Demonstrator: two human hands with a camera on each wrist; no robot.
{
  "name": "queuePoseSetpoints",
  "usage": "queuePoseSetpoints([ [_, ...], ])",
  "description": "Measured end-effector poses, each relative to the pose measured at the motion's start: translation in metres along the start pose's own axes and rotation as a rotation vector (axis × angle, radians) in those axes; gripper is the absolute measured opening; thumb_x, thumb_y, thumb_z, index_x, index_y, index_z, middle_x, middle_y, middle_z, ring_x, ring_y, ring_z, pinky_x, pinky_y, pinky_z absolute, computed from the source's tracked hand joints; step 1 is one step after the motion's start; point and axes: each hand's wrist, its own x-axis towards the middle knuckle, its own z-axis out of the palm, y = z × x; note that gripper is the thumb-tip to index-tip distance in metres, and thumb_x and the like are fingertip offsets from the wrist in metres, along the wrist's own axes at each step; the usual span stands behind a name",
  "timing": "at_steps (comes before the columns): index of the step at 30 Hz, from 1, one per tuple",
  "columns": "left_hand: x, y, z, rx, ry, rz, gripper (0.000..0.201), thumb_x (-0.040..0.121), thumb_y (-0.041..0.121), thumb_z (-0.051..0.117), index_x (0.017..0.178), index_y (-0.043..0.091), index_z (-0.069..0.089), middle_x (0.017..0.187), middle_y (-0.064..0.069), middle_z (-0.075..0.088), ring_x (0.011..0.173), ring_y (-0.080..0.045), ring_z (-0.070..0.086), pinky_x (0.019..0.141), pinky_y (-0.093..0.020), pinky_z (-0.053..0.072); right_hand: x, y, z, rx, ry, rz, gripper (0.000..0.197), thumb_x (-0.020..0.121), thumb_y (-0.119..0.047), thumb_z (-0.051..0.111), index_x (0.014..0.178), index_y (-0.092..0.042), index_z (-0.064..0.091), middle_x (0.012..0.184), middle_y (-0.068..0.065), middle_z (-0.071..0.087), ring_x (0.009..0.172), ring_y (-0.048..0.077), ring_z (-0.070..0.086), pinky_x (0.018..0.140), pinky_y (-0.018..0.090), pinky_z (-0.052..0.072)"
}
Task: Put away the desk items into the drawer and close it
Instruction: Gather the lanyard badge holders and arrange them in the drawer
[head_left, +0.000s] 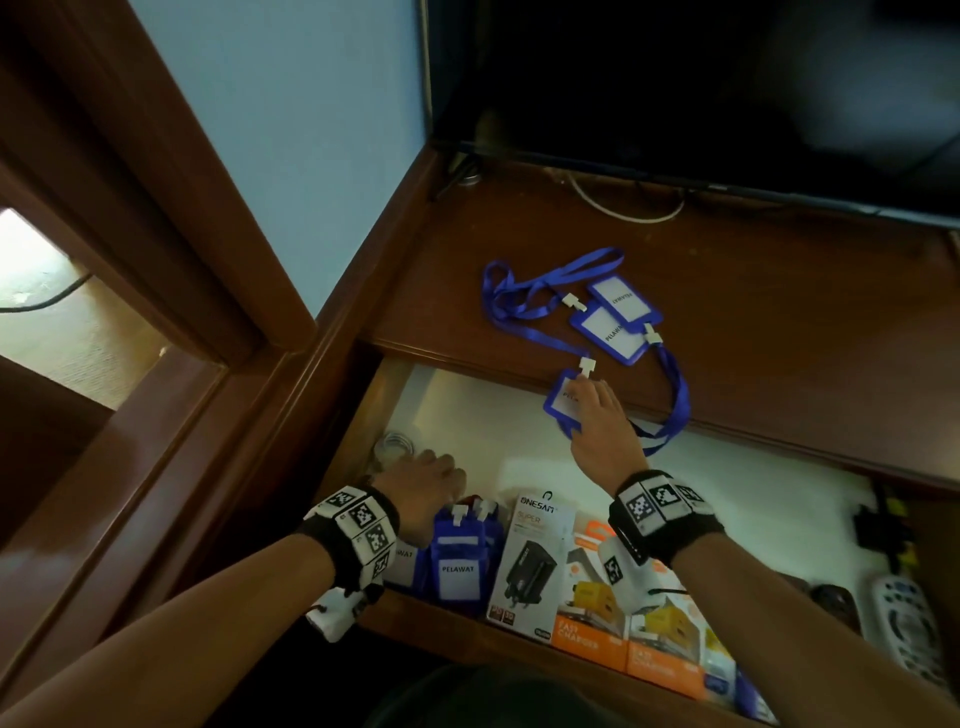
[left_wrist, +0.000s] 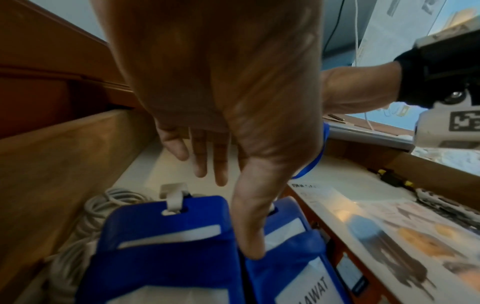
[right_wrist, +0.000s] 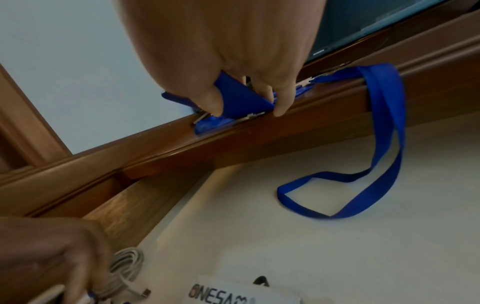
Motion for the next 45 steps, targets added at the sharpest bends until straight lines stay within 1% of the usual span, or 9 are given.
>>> queuePoseSetpoints([
  [4, 0.009, 0.015, 0.000, 0.082, -0.043, 0.029, 0.044, 0.080, 0.024, 0.068, 0.119, 0.016, 0.050, 0.123, -0.005, 0.050, 0.114, -0.025, 0.046, 0.097, -0.041, 0.038, -0.009, -0.014, -0.009, 0.197, 0.022, 0.028, 0.036, 0.093, -0.001, 0.048, 0.128, -0.008, 0.053, 0.111, 0.006, 0.059, 0.101, 0.022, 0.055, 0.090, 0.031, 0.042],
  [12, 0.020, 0.026, 0.001, -0.102, 0.002, 0.017, 0.011, 0.084, 0.021, 0.062, 0.094, 0.021, 0.058, 0.101, -0.001, 0.062, 0.091, -0.021, 0.057, 0.074, -0.028, 0.036, -0.036, -0.010, -0.033, 0.593, 0.001, 0.261, 0.020, 0.093, -0.015, 0.059, 0.104, 0.002, 0.063, 0.100, 0.022, 0.068, 0.094, 0.034, 0.065, 0.090, 0.053, 0.050],
  [16, 0.026, 0.024, 0.000, -0.255, 0.086, -0.021, 0.023, 0.079, 0.025, 0.064, 0.100, 0.024, 0.056, 0.104, 0.003, 0.060, 0.090, -0.015, 0.054, 0.074, -0.028, 0.041, -0.052, -0.007, -0.049, 0.834, 0.040, 0.340, 0.015, 0.090, -0.007, 0.062, 0.102, 0.002, 0.065, 0.101, 0.017, 0.071, 0.092, 0.025, 0.069, 0.081, 0.037, 0.058],
  [23, 0.040, 0.050, -0.047, -0.716, 0.820, 0.157, 0.074, 0.059, 0.030, 0.085, 0.122, 0.021, 0.046, 0.129, 0.003, 0.039, 0.122, -0.013, 0.039, 0.102, -0.028, 0.031, -0.062, -0.014, -0.069, 1.069, 0.152, 0.363, 0.011, 0.088, -0.003, 0.063, 0.097, -0.010, 0.065, 0.093, 0.013, 0.068, 0.085, 0.024, 0.068, 0.067, 0.033, 0.059],
  [26, 0.046, 0.063, -0.065, -0.766, 0.626, 0.279, 0.075, 0.057, 0.047, 0.081, 0.122, 0.033, 0.045, 0.125, 0.014, 0.051, 0.119, -0.009, 0.047, 0.097, -0.032, 0.037, -0.064, -0.017, -0.079, 1.177, 0.155, 0.341, 0.021, 0.088, -0.006, 0.063, 0.109, -0.006, 0.065, 0.104, 0.018, 0.069, 0.095, 0.031, 0.068, 0.074, 0.042, 0.058],
  [28, 0.052, 0.061, -0.068, -0.804, 0.447, 0.242, 0.055, 0.061, 0.051, 0.075, 0.110, 0.035, 0.056, 0.101, 0.012, 0.066, 0.097, -0.007, 0.061, 0.082, -0.028, 0.046, -0.064, -0.015, -0.088, 1.242, 0.195, 0.314, 0.024, 0.088, -0.006, 0.062, 0.112, -0.005, 0.064, 0.108, 0.019, 0.068, 0.097, 0.032, 0.067, 0.073, 0.045, 0.057],
  [33, 0.054, 0.035, -0.069, -0.807, 0.500, 0.034, 0.008, 0.083, 0.020, 0.072, 0.078, 0.020, 0.066, 0.058, 0.009, 0.060, 0.050, 0.001, 0.056, 0.058, -0.026, 0.046, -0.064, 0.002, -0.104, 1.161, 0.392, 0.327, 0.008, 0.090, -0.002, 0.059, 0.091, -0.010, 0.063, 0.083, 0.014, 0.059, 0.073, 0.029, 0.056, 0.047, 0.028, 0.042],
  [39, 0.044, -0.009, -0.075, -0.935, 0.674, -0.273, 0.004, 0.083, 0.017, 0.070, 0.085, 0.016, 0.067, 0.067, -0.002, 0.062, 0.061, -0.013, 0.056, 0.057, -0.020, 0.039, -0.075, 0.041, -0.106, 1.126, 0.593, 0.532, 0.010, 0.089, -0.003, 0.062, 0.087, -0.013, 0.060, 0.078, 0.008, 0.058, 0.072, 0.026, 0.051, 0.040, 0.024, 0.037],
  [45, 0.037, -0.018, -0.068, -1.139, 0.691, -0.363, 0.005, 0.082, 0.025, 0.070, 0.079, 0.028, 0.068, 0.083, -0.002, 0.071, 0.076, -0.015, 0.064, 0.075, -0.032, 0.047, -0.092, 0.058, -0.103, 1.130, 0.686, 0.609, 0.036, 0.088, 0.005, 0.057, 0.116, -0.019, 0.053, 0.112, 0.004, 0.053, 0.061, 0.028, 0.063, 0.042, 0.027, 0.044],
])
